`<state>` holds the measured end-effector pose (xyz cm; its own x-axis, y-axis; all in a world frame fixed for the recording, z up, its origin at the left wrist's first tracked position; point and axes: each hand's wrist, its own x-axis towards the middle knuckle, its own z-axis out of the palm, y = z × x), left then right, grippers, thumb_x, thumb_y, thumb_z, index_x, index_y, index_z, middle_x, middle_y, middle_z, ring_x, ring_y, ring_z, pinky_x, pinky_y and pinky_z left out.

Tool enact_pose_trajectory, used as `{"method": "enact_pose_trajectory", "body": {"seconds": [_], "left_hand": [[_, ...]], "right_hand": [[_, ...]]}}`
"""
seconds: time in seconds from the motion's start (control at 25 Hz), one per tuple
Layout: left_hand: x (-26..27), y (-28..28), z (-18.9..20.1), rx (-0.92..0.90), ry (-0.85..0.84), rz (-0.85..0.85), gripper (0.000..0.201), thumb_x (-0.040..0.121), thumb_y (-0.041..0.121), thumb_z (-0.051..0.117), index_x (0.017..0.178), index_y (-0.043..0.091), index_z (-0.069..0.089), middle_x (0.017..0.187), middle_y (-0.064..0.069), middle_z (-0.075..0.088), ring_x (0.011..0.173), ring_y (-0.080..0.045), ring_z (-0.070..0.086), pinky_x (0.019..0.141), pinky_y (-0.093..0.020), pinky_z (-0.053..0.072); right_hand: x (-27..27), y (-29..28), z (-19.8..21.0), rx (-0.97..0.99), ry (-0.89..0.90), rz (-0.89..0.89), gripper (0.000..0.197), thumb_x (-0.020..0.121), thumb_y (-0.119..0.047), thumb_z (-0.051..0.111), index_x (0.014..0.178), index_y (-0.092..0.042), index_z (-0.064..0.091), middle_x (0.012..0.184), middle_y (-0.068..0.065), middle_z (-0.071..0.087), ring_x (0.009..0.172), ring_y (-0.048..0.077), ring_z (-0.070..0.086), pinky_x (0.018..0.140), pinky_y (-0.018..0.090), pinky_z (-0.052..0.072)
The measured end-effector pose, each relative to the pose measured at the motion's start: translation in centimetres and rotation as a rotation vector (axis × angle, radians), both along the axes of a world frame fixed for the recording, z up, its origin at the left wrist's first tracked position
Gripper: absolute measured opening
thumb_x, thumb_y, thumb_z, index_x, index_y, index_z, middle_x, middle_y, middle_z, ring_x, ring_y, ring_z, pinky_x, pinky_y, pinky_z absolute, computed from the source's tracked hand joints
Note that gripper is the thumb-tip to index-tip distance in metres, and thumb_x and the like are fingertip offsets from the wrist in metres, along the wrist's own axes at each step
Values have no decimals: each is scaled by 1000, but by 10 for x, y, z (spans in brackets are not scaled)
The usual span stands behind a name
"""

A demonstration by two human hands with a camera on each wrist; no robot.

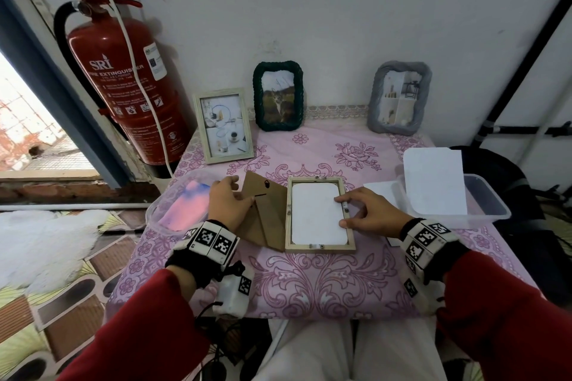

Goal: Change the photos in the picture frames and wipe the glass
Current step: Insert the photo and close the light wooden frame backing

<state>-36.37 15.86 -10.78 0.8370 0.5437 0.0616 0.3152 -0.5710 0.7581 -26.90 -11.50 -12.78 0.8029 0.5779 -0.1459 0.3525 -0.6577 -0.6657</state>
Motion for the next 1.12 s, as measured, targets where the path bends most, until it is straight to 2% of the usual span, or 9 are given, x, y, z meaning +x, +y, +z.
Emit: {"method": "enact_pose_trajectory", "body": {"seconds": [0.12,0.24,0.4,0.56,0.72,0.84,0.96,1.04,1.12], "left_hand": [[-1,3,6,-94,21,-31,41,80,10,67,120,5,59,92,-11,67,82,-19,59,73,-26,47],[0,4,12,-244,40,-77,37,82,8,63,118,13,57,70,-2,61,71,-19,58,58,-24,45],[4,6,21,-243,-90,-66,37,84,3,61,120,10,56,67,-4,57,65,-15,55,58,-24,45],[7,2,27,-314,-179,-84,39,84,4,62,122,8,55,70,-5,57,69,-16,58,66,-29,50],[11,-12,21,-388,-148,-167,43,83,2,64,124,7,53,72,-7,60,71,-18,61,55,-23,53],[15,-23,10,-408,-114,-193,45,81,1,67,124,5,53,71,-6,59,72,-20,61,51,-22,51],[20,-33,1,-432,-80,-203,45,80,1,68,122,4,54,69,-6,57,69,-17,60,49,-18,51],[23,-39,-6,-437,-58,-212,47,79,2,70,122,5,54,71,-7,57,71,-20,59,48,-19,49],[24,-43,-11,-428,-48,-220,47,77,3,71,121,6,55,72,-5,57,72,-21,59,48,-19,49]], "right_hand": [[1,-1,-1,3,0,-3,58,77,-21,75,131,-18,51,131,8,44,75,8,56,75,12,38],[3,-2,-3,0,-18,-5,71,76,-22,76,138,-17,41,134,9,44,79,5,51,68,5,38],[6,-2,-7,20,-12,-10,77,74,-24,77,140,-16,37,133,9,45,71,2,54,59,-4,37],[7,-3,-7,16,-7,-11,78,74,-28,78,140,-18,38,132,6,46,72,5,56,63,2,37],[6,-3,-7,41,6,-21,76,73,-24,78,139,-19,40,131,8,47,71,10,58,61,-4,37],[5,-3,-4,41,5,-9,75,75,-24,77,139,-19,40,131,8,47,76,13,59,62,-3,38],[3,-3,0,25,9,16,70,79,-23,73,140,-18,38,134,8,45,90,11,52,75,2,38],[2,-3,2,31,33,-7,65,83,-18,68,141,-18,38,137,9,44,100,13,47,89,18,36],[1,-3,4,27,43,-8,63,85,-13,64,141,-17,37,137,9,44,101,11,42,90,20,32]]}}
